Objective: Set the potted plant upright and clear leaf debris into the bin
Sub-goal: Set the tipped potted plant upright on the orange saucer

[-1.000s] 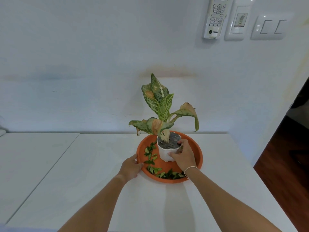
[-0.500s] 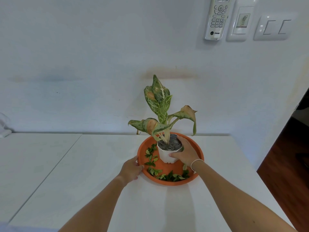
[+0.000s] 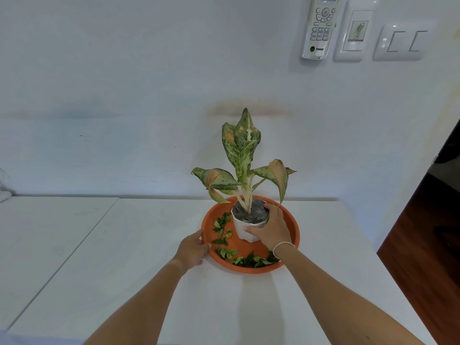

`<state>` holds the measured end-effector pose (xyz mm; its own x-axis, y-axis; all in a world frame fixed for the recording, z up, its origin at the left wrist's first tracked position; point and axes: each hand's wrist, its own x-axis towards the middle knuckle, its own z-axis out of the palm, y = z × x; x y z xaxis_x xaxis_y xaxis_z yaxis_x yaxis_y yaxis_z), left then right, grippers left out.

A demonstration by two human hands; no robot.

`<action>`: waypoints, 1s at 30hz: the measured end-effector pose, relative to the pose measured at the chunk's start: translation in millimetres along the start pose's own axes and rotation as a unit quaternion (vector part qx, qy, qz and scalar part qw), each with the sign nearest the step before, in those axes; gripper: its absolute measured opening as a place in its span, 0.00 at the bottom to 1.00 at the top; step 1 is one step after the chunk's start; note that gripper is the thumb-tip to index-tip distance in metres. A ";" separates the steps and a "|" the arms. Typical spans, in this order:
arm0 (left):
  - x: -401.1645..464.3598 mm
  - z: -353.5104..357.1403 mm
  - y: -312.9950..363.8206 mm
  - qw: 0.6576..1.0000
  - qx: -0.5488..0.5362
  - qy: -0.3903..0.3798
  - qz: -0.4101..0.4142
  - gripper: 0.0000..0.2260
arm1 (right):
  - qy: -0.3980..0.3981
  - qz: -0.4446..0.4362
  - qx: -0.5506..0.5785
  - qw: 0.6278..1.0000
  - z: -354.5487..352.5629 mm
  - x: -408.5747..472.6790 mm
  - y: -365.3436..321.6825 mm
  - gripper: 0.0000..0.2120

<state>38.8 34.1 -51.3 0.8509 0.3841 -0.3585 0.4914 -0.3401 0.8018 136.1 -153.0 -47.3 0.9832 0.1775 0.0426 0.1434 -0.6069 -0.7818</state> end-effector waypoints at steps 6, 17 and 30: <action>-1.3 0.1 0.6 1.000 0.005 -0.003 0.006 0.25 | -0.005 0.007 -0.007 1.000 -1.0 -1.1 -1.6 0.44; -2.6 -1.0 0.4 1.000 0.021 -0.006 0.014 0.26 | -0.047 0.004 0.026 0.999 -7.1 0.8 0.6 0.42; -1.1 -1.8 -0.6 0.981 0.179 0.041 0.066 0.24 | -0.085 0.018 -0.004 0.996 -17.7 -2.6 3.9 0.48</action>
<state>37.3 35.5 -50.5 0.9008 0.3791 -0.2117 0.4245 -0.6659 0.6136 136.1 -169.5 -39.4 0.9548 0.2828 -0.0919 0.1096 -0.6218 -0.7754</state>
